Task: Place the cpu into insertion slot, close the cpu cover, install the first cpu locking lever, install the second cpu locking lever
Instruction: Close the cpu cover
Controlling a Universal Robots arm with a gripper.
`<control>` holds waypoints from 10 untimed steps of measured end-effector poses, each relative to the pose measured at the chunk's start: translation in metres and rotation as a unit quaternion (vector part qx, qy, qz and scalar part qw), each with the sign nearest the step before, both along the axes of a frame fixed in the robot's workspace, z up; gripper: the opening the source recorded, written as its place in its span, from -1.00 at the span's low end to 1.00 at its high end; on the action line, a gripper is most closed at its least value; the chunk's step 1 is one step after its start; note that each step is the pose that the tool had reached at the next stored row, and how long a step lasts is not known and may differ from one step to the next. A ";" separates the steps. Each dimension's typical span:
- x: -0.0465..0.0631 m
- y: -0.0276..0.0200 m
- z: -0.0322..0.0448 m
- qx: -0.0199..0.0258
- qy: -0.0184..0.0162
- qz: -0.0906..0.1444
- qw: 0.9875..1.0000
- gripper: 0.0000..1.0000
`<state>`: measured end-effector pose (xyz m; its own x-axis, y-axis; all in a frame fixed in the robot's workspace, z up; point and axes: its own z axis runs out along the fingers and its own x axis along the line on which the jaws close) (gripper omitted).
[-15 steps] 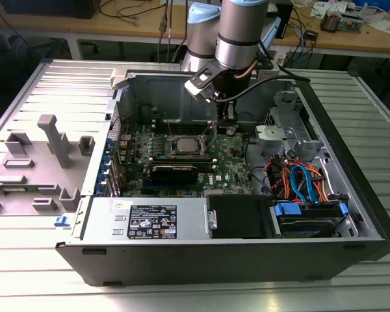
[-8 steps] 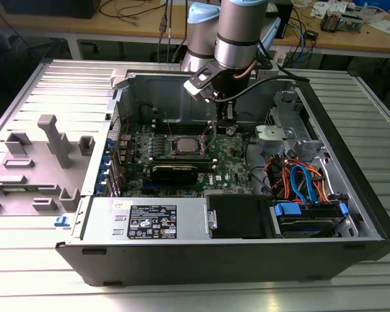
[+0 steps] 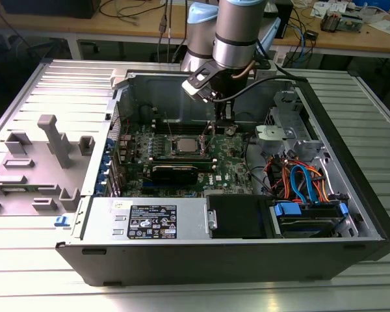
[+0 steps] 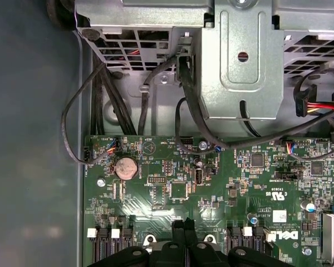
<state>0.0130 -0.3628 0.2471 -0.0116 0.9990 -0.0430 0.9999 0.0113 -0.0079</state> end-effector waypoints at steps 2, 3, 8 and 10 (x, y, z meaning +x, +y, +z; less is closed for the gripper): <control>-0.001 0.0000 0.0000 0.000 0.000 0.000 1.000 -0.79; -0.001 0.0000 0.0000 0.000 0.000 0.000 1.000 -0.79; -0.004 0.0000 -0.0001 0.000 0.000 0.000 1.000 -0.79; -0.005 0.0000 -0.0001 0.000 0.000 0.000 1.000 -0.79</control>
<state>0.0079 -0.3628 0.2470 -0.0116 0.9990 -0.0430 0.9999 0.0113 -0.0079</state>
